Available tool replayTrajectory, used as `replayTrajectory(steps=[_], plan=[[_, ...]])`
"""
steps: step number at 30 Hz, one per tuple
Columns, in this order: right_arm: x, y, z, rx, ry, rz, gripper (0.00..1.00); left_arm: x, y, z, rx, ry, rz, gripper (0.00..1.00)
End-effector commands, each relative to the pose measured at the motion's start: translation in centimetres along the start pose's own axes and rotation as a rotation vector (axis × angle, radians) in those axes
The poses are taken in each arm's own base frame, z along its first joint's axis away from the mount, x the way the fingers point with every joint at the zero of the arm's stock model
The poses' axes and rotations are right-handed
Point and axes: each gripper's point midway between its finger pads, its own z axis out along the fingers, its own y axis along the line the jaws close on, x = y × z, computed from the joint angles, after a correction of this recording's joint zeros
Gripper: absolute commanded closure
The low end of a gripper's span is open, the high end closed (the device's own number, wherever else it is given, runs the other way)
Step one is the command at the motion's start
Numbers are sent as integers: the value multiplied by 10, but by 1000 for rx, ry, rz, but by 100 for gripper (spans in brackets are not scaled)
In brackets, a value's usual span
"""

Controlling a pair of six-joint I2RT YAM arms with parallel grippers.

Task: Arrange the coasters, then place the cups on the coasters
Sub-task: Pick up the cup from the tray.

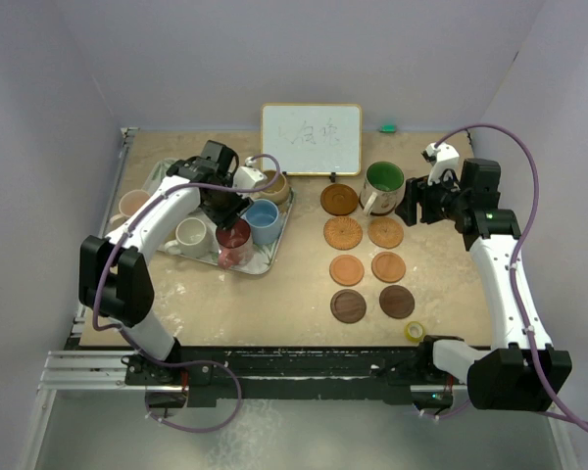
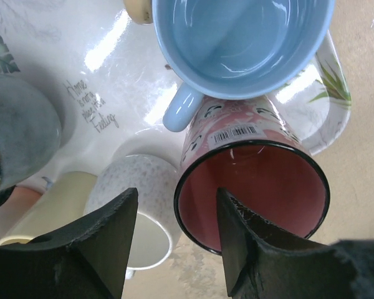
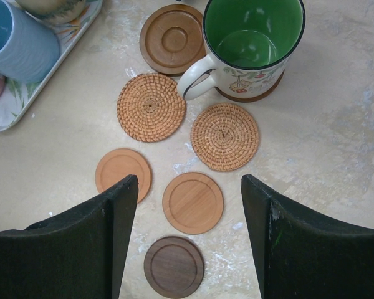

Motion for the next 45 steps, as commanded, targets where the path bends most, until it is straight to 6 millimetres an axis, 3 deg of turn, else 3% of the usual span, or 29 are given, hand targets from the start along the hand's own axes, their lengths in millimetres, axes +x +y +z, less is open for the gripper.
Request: replayTrajectory(steps=[1, 8, 23, 30, 41, 45], plan=[[-12, 5, -6, -23, -57, -37, 30, -1, 2, 10, -12, -11, -113, 50], [-12, 5, -6, -24, -59, -38, 30, 9, -3, 26, 12, 17, -165, 60], [-13, 5, -7, -23, -61, -42, 30, 11, -5, 19, 13, 0, -177, 94], [-13, 5, -7, -21, -64, -43, 30, 4, 0, -10, -11, -21, -147, 97], [-15, 4, -10, -12, -71, -44, 30, -13, 2, -82, -42, -94, -118, 97], [-16, 1, -12, 7, -76, -47, 27, -28, 4, -113, -61, -172, -115, 97]])
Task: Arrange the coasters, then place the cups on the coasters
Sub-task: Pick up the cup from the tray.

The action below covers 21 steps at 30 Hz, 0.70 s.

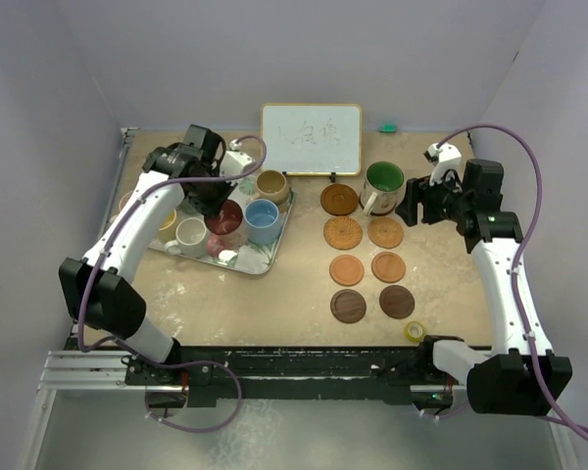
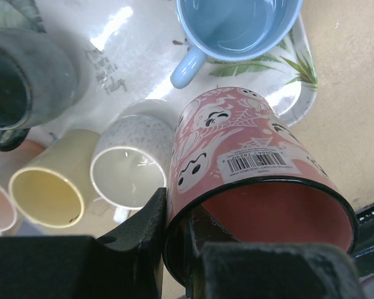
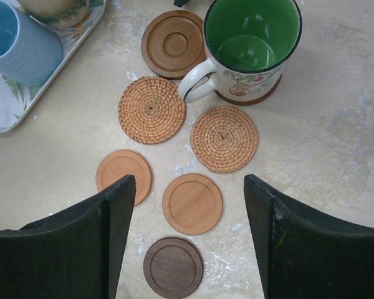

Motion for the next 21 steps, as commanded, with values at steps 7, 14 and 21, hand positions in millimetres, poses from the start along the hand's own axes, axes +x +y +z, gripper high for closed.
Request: replayTrajectory(steps=[7, 14, 21], plan=[[-16, -9, -13, 61, -79, -47, 7, -71, -5, -91, -32, -289, 46, 97], [-18, -11, -18, 79, -88, -48, 0, -114, -35, -91, -10, -334, 118, 97], [-21, -14, -22, 93, -103, -47, 0, -162, -62, -75, 31, -367, 150, 97]])
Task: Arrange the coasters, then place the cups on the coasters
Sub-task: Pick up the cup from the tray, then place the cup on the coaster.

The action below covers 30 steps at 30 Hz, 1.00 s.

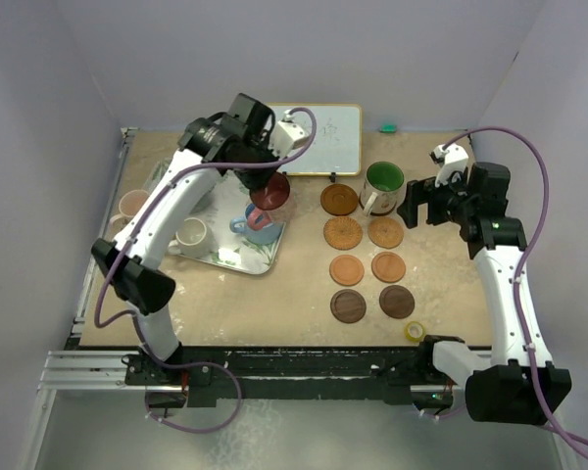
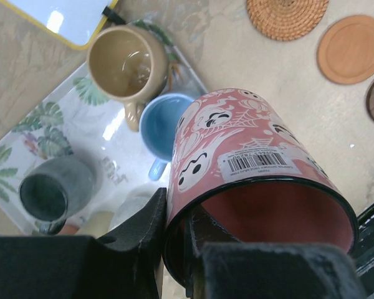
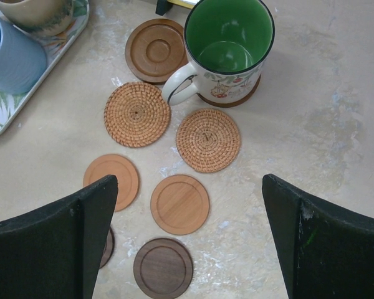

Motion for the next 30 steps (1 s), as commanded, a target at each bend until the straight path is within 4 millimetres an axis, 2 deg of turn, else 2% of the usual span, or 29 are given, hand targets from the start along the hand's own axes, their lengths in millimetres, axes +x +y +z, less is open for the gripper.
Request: replayTrajectory(steps=[1, 5, 13, 23, 30], plan=[[-17, -6, -9, 33, -70, -29, 0, -54, -1, -4, -19, -145, -13, 97], [-17, -7, -10, 38, -69, -23, 0, -80, -5, 17, -5, -179, 2, 97], [-16, -10, -11, 45, -64, -15, 0, -111, -3, 62, 7, -235, 10, 97], [-13, -13, -10, 49, -55, -4, 0, -144, 2, 116, 7, -340, -16, 97], [-15, -14, -11, 56, -63, -4, 0, -154, 3, 153, 19, -370, -18, 97]])
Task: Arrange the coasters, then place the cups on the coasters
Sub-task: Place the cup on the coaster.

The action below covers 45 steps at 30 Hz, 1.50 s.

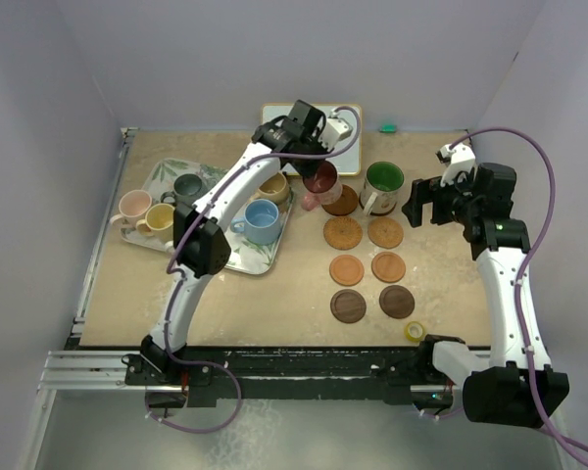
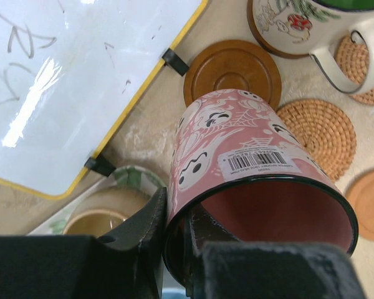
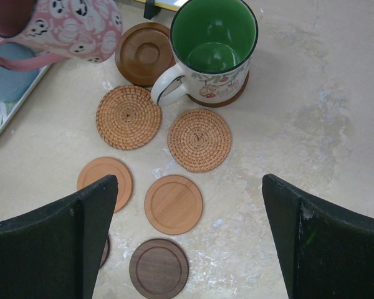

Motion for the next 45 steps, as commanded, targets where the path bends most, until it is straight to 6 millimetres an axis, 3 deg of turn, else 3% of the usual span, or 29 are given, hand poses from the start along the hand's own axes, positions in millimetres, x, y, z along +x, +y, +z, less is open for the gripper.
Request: replayTrajectory(steps=[1, 13, 37, 45], plan=[[-13, -4, -5, 19, -48, -19, 0, -73, 7, -14, -15, -259, 0, 97], [-14, -3, -4, 14, -50, -18, 0, -75, 2, 29, 30, -295, -2, 97], [-15, -1, -4, 4, -57, -21, 0, -55, 0, 60, 39, -245, -4, 97], [-15, 0, -5, 3, -59, -21, 0, -44, -1, 68, 48, -214, -7, 84]])
